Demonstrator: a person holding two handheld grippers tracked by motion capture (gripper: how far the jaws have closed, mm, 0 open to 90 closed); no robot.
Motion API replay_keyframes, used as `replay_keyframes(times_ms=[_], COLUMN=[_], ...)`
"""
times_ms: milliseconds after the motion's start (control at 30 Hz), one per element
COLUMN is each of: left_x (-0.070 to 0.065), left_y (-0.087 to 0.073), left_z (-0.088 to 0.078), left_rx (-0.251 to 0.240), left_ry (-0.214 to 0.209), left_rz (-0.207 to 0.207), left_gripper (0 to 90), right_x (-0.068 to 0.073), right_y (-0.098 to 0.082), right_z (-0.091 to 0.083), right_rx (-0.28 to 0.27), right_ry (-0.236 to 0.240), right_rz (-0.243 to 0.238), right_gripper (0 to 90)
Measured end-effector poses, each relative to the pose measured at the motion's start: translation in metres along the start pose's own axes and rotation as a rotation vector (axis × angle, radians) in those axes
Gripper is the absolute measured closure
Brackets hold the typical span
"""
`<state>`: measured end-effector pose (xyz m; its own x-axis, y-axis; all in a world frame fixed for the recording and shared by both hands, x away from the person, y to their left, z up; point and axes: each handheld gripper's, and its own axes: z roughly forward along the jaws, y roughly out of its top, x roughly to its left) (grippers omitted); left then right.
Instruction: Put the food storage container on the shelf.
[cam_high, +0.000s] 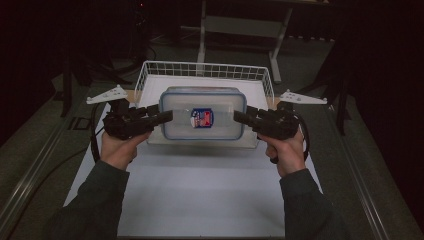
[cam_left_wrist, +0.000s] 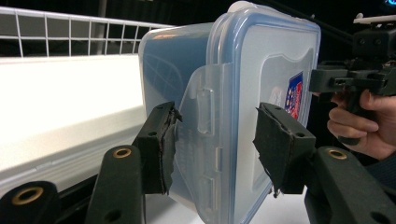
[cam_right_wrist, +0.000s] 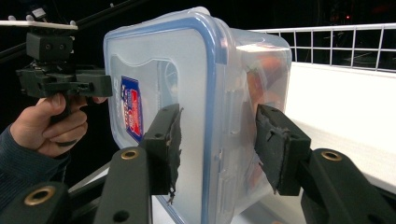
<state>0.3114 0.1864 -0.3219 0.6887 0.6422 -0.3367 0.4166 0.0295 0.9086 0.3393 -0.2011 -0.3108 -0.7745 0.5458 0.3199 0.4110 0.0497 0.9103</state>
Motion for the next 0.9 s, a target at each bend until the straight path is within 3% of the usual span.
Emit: replay_keyframes(times_ms=[200, 567, 667, 900], left_x=[0.005, 0.029, 0.039, 0.051], left_y=[0.008, 0.024, 0.024, 0.024], left_z=[0.004, 0.022, 0.03, 0.039], left_rx=[-0.009, -0.075, -0.081, -0.097], left_ry=[0.001, 0.007, 0.0, 0.008], left_rz=[0.007, 0.009, -0.017, -0.033], left_gripper=[49.2, 49.2, 49.2, 49.1], right_x=[-0.004, -0.03, -0.038, -0.047], right_y=[0.007, 0.019, 0.022, 0.025], right_z=[0.003, 0.021, 0.027, 0.035], right_rx=[-0.001, -0.055, -0.06, -0.059], right_ry=[-0.004, 0.002, -0.007, -0.025], right_rz=[-0.009, -0.003, -0.004, 0.003], right_gripper=[51.9, 52.0, 52.0, 51.8])
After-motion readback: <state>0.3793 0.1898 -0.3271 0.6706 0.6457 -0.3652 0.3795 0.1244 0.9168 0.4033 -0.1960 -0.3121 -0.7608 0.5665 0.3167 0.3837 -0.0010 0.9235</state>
